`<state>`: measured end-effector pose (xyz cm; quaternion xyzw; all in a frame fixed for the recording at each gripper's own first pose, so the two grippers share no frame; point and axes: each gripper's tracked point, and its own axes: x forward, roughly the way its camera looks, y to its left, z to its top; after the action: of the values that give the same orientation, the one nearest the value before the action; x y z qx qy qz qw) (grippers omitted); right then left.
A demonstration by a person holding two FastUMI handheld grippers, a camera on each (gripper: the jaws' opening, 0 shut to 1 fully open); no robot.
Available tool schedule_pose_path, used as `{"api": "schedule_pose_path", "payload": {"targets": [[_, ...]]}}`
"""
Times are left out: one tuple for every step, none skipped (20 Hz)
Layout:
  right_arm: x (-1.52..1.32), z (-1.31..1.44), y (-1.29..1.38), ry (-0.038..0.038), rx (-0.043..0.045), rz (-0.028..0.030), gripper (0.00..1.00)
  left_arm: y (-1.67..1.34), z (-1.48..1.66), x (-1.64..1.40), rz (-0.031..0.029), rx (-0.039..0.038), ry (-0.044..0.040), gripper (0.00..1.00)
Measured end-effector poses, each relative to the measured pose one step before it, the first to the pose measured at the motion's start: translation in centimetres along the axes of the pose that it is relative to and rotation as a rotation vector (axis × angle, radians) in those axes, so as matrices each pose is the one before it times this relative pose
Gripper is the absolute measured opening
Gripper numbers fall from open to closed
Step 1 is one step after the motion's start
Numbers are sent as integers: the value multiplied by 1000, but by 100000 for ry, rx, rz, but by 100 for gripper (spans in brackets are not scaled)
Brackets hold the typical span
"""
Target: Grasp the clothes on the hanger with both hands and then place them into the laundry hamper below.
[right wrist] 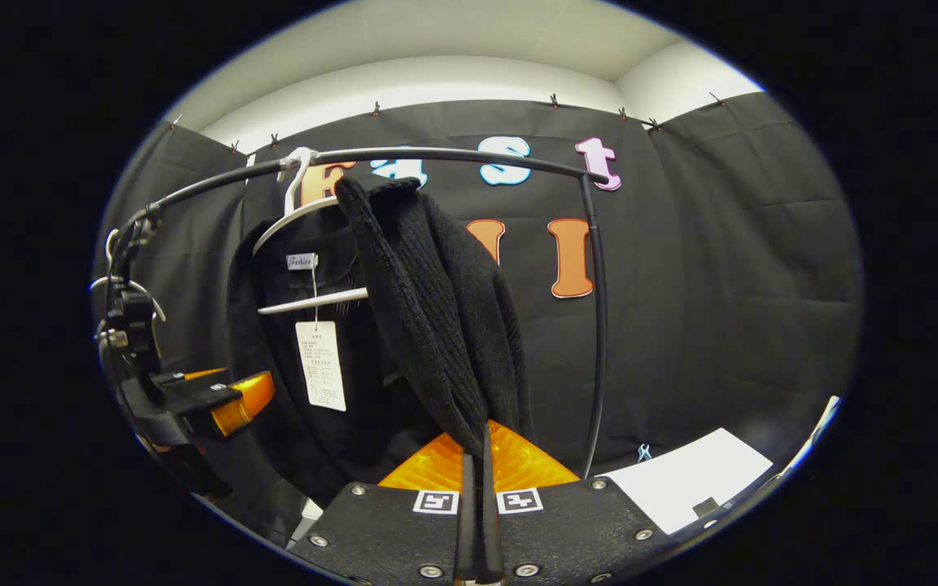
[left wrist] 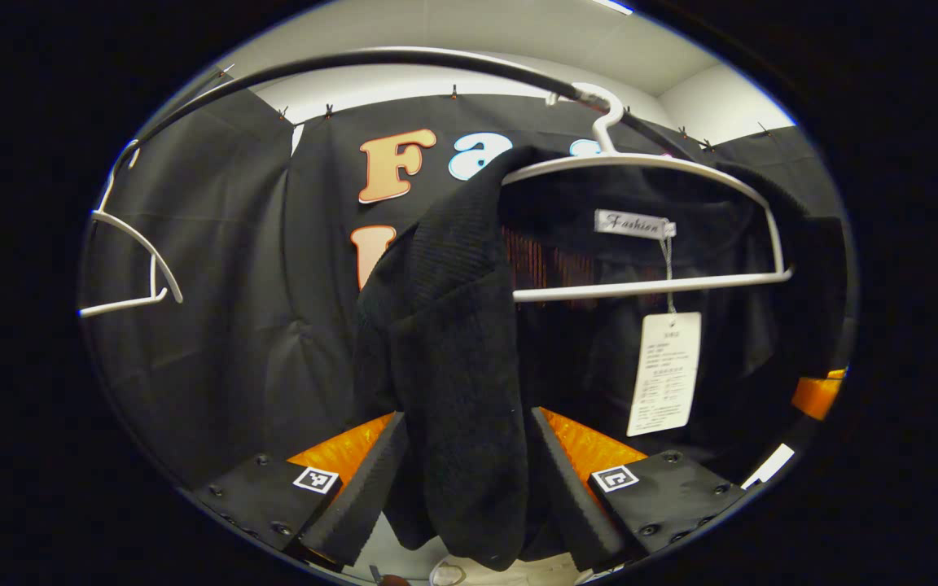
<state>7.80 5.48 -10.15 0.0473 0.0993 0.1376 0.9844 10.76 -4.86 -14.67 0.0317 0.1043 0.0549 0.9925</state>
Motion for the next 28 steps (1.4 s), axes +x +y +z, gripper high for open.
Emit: {"api": "schedule_pose_path", "payload": {"targets": [[-12,402,-313,-765,803,-691,3,442,-279,487,231,-125,415,100],[-97,351,-476,-695,648,-1272,2,17,1,586,-794,-299,420,94],[-8,358,-412,-524,707,-1157,2,-193,-49,469,-916,-166,500,95],[1,391,-324,-614,505,-1176,2,46,36,492,-836,223,140,96],[12,293,-340,-331,191,-1125,2,163,-54,494,-527,650,-69,97],[59,196,-289,-276,-82,-858,2,160,95,392,-275,843,152,91],[108,283,-293,-605,-463,-972,2,-157,17,468,-1026,881,-111,86],[82,352,-236,-782,-582,-1029,2,-128,108,310,-942,699,-185,80],[63,246,-313,-609,-424,-1088,2,-135,121,69,-654,500,-268,72],[-109,226,-266,-422,99,-857,2,-199,42,94,-1535,525,436,64],[22,355,-166,-490,467,-377,2,-58,-97,-9,-417,602,126,56],[-253,191,2,-829,340,-436,2,72,228,-2,-48,536,-107,47],[96,489,-217,-949,-50,-721,2,45,315,-11,334,479,-551,37],[251,459,-244,-999,-233,-670,2,-318,249,-6,-1604,-286,17,25],[287,491,-220,-897,-183,-523,2,-385,311,-158,-1887,-1347,236,13],[134,450,-213,-736,-64,-556,0,-435,-130,-182,-1720,-2514,1639,5],[94,374,-331,-739,-47,-577,1,-360,25,-58,-2512,-2170,945,7],[55,446,-378,-753,-78,-665,1,198,202,-209,-337,-1804,1155,7],[158,414,-482,-894,-194,-1044,1,533,136,-327,-825,-1632,1024,7],[384,356,-566,-913,-284,-949,1,369,253,-139,523,-1165,770,7],[307,313,-454,-629,-243,-560,1,147,471,-436,246,-1125,288,7],[338,378,-419,-792,-85,-434,1,141,648,-397,-33,-1171,-402,7],[377,282,-447,-595,74,-324,1,114,504,-312,-26,-794,-558,7],[326,202,-474,-576,122,-424,1,315,570,-141,107,-53,-686,7],[454,88,-465,-197,139,-355,1,294,304,-242,271,202,-401,7],[432,-151,-375,320,25,-199,0,179,313,-44,70,141,-451,7],[365,-176,-333,417,81,-112,0,30,99,-20,-103,72,-329,7],[390,-298,-223,484,304,-5,0,21,309,-101,-92,21,-370,7]]}}
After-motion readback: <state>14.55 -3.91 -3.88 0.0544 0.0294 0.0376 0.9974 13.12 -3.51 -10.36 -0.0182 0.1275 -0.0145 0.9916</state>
